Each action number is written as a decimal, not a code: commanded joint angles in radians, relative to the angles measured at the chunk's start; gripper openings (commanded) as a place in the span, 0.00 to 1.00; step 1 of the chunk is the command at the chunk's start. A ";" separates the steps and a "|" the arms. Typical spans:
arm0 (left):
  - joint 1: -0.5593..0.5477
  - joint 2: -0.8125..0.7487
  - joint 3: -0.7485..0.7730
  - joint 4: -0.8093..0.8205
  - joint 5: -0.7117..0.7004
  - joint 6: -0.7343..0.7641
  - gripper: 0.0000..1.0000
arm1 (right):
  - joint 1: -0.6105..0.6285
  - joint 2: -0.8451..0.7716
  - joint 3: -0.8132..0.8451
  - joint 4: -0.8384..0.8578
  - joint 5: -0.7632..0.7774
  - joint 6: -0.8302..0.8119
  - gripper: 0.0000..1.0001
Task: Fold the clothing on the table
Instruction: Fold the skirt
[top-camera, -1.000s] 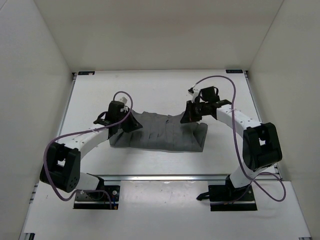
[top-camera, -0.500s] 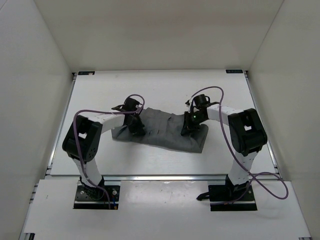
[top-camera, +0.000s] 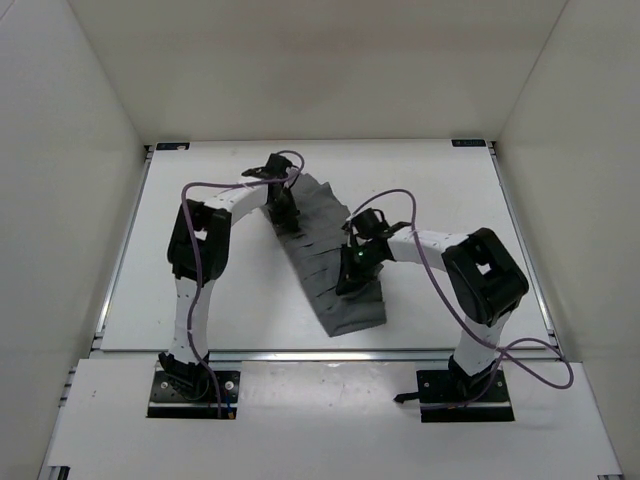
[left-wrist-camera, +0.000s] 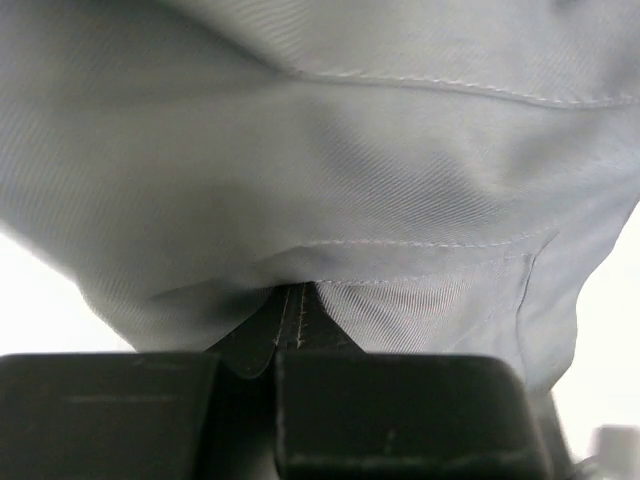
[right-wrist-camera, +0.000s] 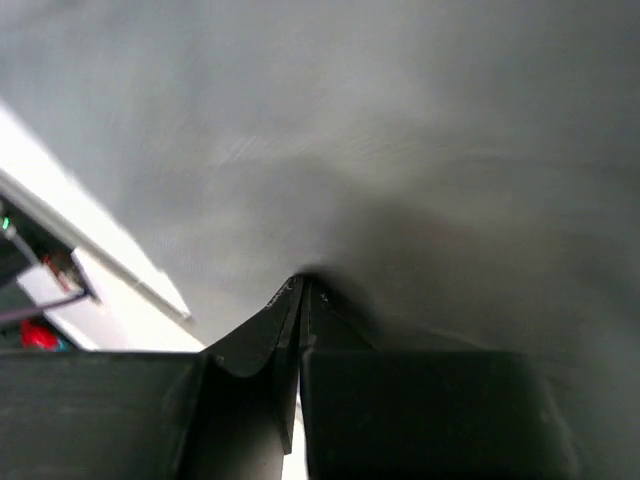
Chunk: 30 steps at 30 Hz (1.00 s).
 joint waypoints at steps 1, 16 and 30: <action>-0.004 0.095 0.174 -0.122 -0.015 0.098 0.00 | 0.114 -0.006 0.020 0.073 -0.028 0.113 0.00; 0.069 -0.116 0.268 -0.047 0.146 0.104 0.13 | 0.086 -0.169 0.248 0.025 0.026 -0.210 0.02; -0.050 -0.349 -0.437 0.188 0.171 0.007 0.04 | 0.015 -0.201 0.075 -0.013 0.053 -0.261 0.00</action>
